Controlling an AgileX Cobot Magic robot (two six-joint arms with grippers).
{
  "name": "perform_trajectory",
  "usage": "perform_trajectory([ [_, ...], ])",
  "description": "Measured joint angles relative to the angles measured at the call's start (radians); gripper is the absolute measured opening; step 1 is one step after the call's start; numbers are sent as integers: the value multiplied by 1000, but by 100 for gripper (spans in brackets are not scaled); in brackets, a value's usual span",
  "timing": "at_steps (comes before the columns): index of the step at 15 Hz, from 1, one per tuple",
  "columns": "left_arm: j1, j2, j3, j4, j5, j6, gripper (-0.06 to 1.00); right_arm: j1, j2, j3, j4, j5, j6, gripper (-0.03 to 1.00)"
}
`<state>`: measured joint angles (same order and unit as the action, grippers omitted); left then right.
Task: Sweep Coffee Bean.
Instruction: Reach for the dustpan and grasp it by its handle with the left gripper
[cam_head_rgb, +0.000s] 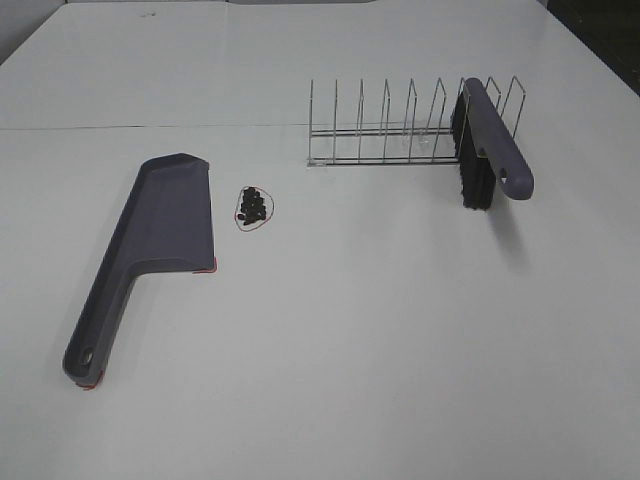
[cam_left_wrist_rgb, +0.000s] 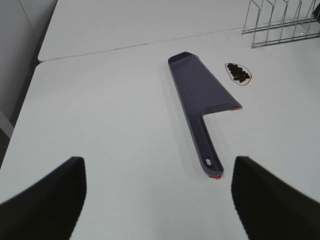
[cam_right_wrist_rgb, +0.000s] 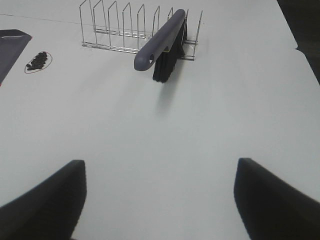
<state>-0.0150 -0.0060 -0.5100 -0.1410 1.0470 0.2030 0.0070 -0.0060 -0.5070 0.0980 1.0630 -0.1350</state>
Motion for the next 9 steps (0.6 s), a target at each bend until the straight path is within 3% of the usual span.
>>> perform_trajectory([
  [9,0,0,0,0,0,0,74,0,0,0,0,0,0,75],
])
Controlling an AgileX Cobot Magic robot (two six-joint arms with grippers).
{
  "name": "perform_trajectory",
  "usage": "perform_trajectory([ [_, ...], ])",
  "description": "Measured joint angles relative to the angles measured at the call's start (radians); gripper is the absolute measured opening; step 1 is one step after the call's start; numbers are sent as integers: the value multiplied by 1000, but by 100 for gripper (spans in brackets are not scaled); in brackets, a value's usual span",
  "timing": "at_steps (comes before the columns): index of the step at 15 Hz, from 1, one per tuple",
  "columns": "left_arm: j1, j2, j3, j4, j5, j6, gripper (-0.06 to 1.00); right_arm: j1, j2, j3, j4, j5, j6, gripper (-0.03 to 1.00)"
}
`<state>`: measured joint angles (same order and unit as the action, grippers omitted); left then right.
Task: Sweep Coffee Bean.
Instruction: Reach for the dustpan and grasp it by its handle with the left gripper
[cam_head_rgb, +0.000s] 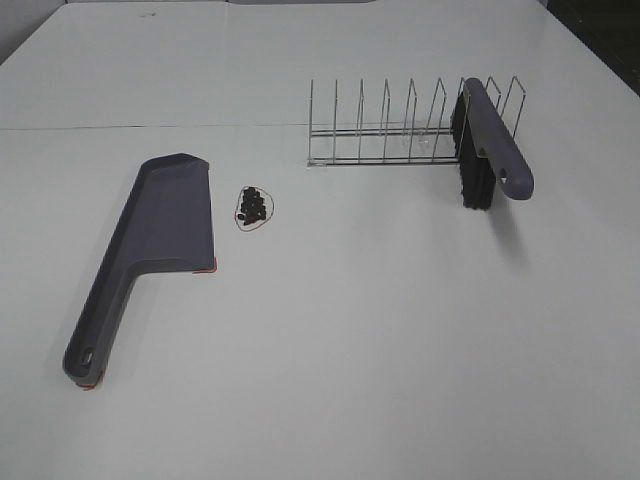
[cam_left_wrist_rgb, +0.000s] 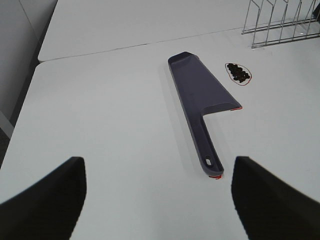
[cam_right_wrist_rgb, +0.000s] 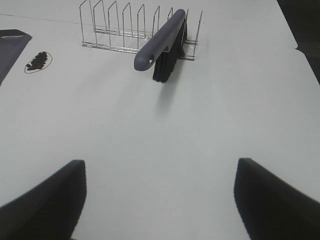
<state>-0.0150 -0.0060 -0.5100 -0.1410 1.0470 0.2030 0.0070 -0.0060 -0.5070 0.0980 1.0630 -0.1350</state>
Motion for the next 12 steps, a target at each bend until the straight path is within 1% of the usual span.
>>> perform_trajectory([
  [12,0,0,0,0,0,0,74,0,0,0,0,0,0,75],
])
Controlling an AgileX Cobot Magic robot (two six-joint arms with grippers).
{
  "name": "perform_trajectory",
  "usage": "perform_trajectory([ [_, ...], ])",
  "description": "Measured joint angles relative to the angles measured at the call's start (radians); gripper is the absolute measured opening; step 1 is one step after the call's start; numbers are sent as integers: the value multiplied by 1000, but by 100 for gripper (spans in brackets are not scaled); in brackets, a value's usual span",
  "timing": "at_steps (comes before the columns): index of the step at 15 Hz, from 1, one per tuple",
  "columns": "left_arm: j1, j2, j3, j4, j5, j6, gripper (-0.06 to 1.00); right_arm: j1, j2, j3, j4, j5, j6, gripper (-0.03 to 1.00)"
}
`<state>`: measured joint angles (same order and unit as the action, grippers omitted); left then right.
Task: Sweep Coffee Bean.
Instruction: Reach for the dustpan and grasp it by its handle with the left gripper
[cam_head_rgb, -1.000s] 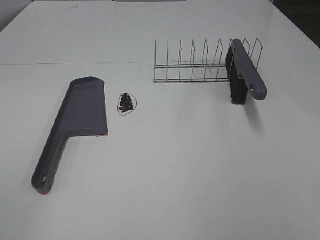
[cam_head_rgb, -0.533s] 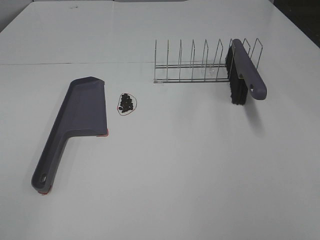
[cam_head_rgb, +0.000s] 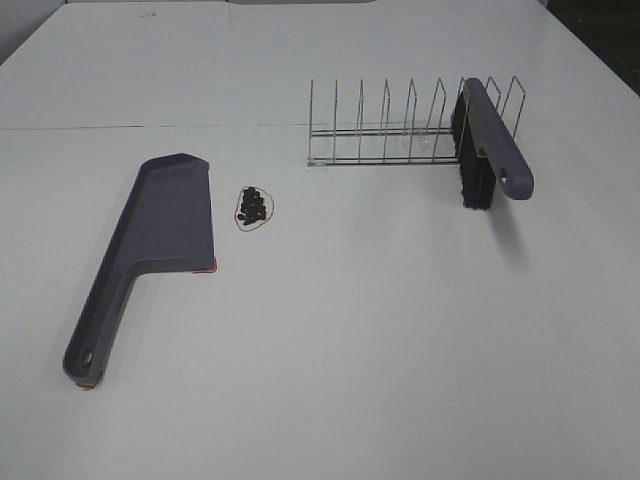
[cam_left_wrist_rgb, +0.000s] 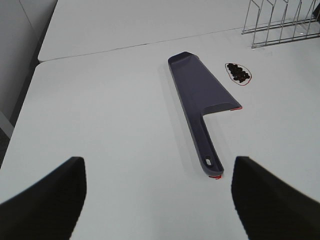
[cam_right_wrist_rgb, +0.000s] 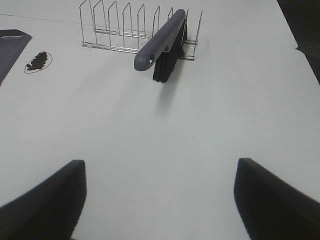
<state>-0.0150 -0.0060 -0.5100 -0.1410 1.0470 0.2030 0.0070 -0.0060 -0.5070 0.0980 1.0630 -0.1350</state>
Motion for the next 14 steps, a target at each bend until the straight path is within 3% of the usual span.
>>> perform_trajectory([
  [14,0,0,0,0,0,0,74,0,0,0,0,0,0,75],
])
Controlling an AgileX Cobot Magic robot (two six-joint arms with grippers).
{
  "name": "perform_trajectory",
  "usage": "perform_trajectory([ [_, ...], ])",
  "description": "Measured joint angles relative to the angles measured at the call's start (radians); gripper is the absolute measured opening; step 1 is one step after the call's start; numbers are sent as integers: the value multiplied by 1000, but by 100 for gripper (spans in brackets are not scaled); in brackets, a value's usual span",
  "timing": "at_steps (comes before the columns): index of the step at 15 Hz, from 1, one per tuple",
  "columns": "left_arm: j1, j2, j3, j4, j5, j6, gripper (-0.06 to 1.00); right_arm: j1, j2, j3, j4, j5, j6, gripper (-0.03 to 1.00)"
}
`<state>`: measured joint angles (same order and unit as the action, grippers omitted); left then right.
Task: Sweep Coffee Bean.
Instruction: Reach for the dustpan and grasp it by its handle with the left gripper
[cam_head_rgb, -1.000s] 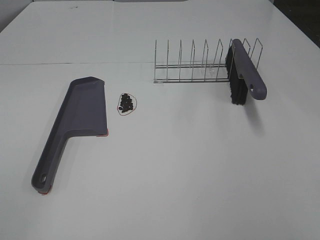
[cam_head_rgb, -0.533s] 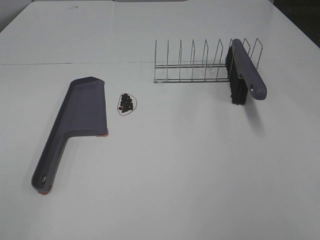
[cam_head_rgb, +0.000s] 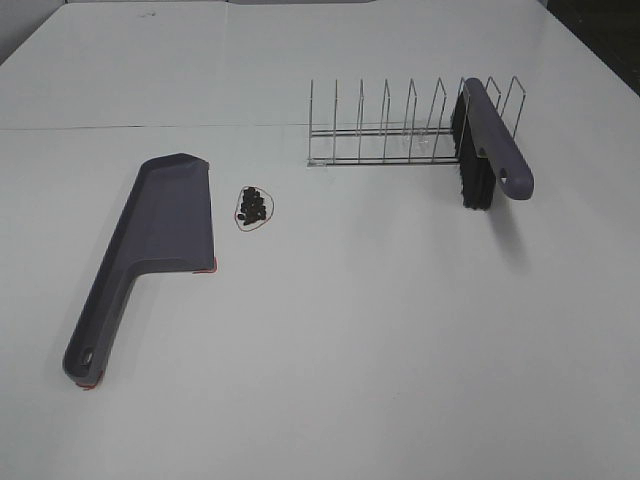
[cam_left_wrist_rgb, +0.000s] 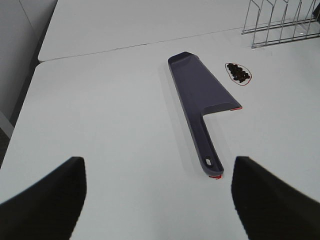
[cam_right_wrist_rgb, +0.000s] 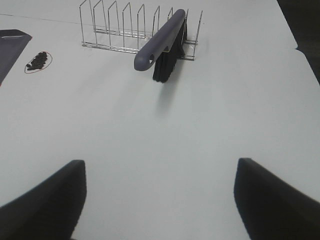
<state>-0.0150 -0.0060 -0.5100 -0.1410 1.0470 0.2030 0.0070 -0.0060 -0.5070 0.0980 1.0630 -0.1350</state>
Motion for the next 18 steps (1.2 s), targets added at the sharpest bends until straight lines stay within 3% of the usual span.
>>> perform_trajectory([
  [18,0,0,0,0,0,0,74,0,0,0,0,0,0,75],
])
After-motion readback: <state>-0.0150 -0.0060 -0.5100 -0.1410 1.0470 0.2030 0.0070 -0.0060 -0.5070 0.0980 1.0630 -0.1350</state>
